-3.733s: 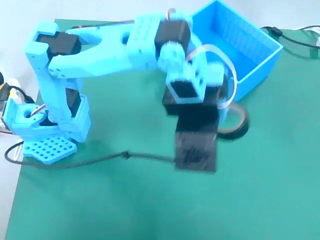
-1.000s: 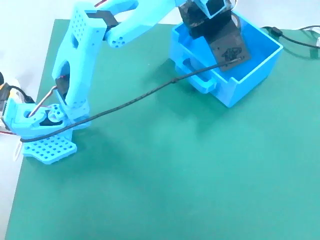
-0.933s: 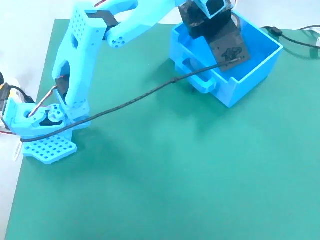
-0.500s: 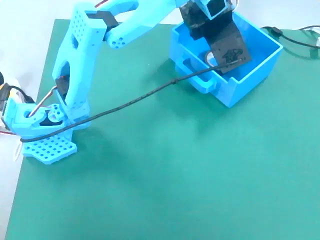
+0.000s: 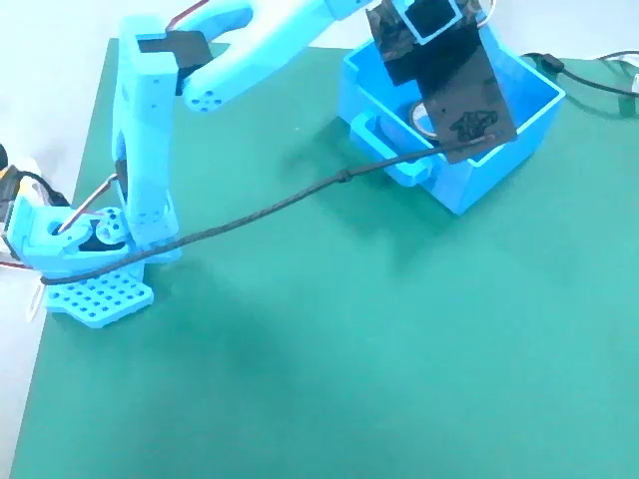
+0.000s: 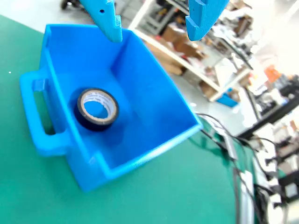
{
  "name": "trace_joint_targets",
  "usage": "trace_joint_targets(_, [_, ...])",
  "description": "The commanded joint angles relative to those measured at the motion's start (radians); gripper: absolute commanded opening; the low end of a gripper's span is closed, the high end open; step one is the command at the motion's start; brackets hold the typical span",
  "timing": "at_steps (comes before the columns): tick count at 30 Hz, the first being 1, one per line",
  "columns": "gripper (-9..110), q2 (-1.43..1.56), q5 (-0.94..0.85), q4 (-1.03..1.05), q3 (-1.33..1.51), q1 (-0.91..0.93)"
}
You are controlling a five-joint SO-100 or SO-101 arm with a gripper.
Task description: Put the tape in the box
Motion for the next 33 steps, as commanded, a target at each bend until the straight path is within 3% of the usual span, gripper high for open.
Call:
trace_joint_targets(1, [19,0.149,-0.02,0.043,-0.092,0.058])
trace_joint_targets(19, [18,0.606,-0.048,0.367,-0.069,0.351])
trace_joint_targets(29, [18,0.884,-0.049,0.362,0.242,0.393])
trace_joint_targets(33, [18,1.046,-0.051,0.273,0.494,0.391])
